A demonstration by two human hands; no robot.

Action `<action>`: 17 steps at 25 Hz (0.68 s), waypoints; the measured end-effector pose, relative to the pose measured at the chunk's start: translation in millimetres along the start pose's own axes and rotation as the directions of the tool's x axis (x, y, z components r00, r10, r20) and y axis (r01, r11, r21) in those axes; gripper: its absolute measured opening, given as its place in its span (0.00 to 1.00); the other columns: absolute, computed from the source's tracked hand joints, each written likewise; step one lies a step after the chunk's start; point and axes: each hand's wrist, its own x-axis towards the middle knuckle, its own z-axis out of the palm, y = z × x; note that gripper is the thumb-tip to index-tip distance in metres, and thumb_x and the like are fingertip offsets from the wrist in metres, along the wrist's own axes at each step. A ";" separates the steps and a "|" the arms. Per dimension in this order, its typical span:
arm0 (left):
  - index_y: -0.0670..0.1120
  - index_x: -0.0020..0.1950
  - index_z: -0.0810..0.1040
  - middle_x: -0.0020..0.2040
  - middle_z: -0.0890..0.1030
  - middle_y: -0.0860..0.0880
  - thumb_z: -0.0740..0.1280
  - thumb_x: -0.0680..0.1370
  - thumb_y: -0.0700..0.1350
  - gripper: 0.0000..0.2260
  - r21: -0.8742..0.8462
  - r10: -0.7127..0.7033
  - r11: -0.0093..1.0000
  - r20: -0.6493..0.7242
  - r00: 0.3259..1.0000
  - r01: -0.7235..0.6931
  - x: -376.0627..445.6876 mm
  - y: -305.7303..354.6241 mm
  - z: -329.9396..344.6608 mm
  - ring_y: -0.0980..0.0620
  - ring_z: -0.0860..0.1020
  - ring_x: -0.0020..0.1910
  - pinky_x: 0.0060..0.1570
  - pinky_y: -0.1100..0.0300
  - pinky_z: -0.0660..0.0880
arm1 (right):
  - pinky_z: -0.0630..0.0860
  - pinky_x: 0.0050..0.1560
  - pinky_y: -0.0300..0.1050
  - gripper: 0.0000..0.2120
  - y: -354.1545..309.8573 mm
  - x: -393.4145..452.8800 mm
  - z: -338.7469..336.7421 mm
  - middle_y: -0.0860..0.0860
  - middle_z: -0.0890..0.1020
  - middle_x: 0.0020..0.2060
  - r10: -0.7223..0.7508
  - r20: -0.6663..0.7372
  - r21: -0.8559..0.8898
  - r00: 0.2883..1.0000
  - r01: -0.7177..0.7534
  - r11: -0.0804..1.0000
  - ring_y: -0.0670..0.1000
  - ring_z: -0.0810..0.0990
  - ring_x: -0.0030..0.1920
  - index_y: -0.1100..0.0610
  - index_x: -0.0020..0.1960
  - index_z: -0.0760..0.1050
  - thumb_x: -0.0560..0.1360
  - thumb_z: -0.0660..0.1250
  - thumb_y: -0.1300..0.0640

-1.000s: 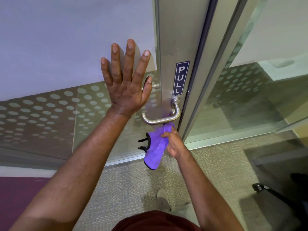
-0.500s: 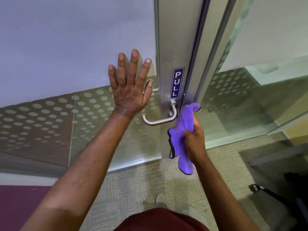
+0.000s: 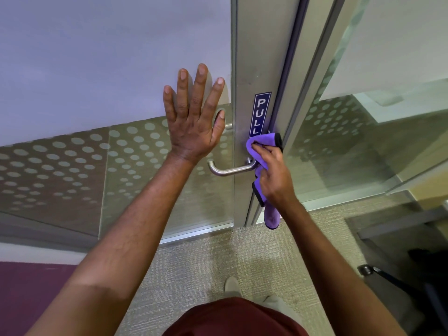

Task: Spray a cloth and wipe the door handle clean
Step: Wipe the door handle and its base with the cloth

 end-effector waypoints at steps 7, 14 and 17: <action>0.48 0.79 0.67 0.77 0.70 0.38 0.64 0.82 0.53 0.25 -0.013 -0.006 1.000 0.015 1.000 0.006 0.8 -0.3 -5.0 0.34 0.60 0.76 0.78 0.41 0.46 | 0.66 0.74 0.43 0.35 7.6 -8.9 -8.6 0.47 0.79 0.67 -0.129 0.144 -0.172 0.981 0.153 0.973 0.52 0.74 0.66 0.50 0.70 0.79 0.66 0.55 0.68; 0.49 0.80 0.67 0.79 0.65 0.38 0.65 0.82 0.51 0.26 -0.102 -0.058 0.992 0.149 0.987 0.074 4.2 9.0 -30.8 0.34 0.57 0.79 0.78 0.36 0.51 | 0.75 0.67 0.44 0.38 -22.9 -39.3 -31.1 0.53 0.79 0.68 0.146 0.138 0.683 0.980 -0.201 0.703 0.51 0.78 0.69 0.58 0.73 0.72 0.66 0.55 0.77; 0.50 0.78 0.70 0.81 0.62 0.39 0.65 0.82 0.50 0.24 -0.157 -0.090 0.980 0.206 0.974 0.124 7.2 21.6 -52.7 0.34 0.57 0.80 0.78 0.32 0.52 | 0.80 0.52 0.46 0.31 -26.3 -51.4 -39.4 0.57 0.84 0.56 0.370 0.243 0.885 0.897 -0.361 0.294 0.56 0.82 0.55 0.62 0.67 0.74 0.66 0.55 0.75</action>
